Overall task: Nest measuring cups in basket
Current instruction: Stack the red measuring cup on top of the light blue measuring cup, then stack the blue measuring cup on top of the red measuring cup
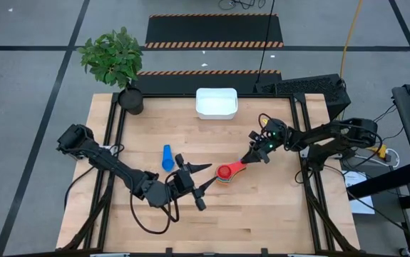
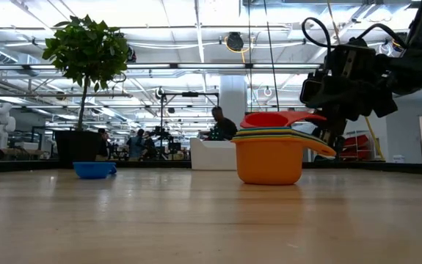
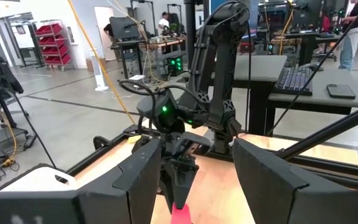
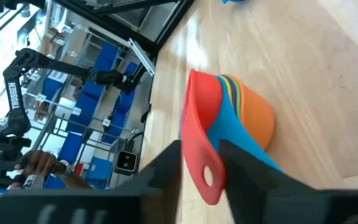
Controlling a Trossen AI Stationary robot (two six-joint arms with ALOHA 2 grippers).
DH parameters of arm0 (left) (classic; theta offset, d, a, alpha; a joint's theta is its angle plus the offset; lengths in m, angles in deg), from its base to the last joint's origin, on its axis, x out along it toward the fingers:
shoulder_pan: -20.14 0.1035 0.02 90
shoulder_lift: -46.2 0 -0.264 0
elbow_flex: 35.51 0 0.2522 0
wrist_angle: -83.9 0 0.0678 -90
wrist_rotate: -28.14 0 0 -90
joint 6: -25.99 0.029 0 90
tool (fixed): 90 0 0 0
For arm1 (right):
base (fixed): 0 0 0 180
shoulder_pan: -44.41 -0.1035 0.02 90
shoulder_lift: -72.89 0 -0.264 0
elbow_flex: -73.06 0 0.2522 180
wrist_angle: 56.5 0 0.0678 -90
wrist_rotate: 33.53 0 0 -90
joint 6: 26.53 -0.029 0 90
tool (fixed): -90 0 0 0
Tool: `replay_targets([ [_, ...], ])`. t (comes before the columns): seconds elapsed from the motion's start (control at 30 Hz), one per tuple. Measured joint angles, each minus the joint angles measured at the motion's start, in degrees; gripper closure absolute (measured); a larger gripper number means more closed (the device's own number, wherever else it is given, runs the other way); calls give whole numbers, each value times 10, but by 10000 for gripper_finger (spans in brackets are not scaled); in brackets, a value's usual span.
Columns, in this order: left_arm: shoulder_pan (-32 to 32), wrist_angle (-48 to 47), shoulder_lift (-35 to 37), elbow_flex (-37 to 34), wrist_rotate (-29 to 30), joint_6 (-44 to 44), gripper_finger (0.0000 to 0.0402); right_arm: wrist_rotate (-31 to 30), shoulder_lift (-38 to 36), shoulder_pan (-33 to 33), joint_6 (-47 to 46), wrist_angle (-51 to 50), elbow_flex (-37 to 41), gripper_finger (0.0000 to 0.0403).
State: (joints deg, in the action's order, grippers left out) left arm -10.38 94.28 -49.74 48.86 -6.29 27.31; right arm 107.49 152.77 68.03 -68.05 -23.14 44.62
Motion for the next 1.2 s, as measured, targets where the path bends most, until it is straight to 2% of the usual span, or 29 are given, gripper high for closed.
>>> replay_targets([
  [0.3, 0, -1, 0, 0, 0, -1, 199, 0, 0, 19, 2, -8, 0, 194],
  [0.53, -6, -7, 0, 0, 0, -1, 199, 17, 0, 34, 13, -7, 0, 129],
  [0.7, -14, -8, 0, 0, 0, -7, 199, 17, -25, 38, 30, -8, 0, 118],
  [0.8, -15, 1, 0, 0, 6, -47, 199, 12, -58, 32, 57, -7, 1, 122],
  [0.97, -12, 1, 0, 1, 89, -96, 199, -69, -124, 11, 120, -7, 14, 128],
  [1.03, -9, -3, 0, 1, 95, -96, 199, -93, -149, 8, 129, -8, 15, 128],
  [1.2, 1, -54, 0, 1, 95, -107, 199, -88, -215, 8, 108, -6, 15, 128],
])
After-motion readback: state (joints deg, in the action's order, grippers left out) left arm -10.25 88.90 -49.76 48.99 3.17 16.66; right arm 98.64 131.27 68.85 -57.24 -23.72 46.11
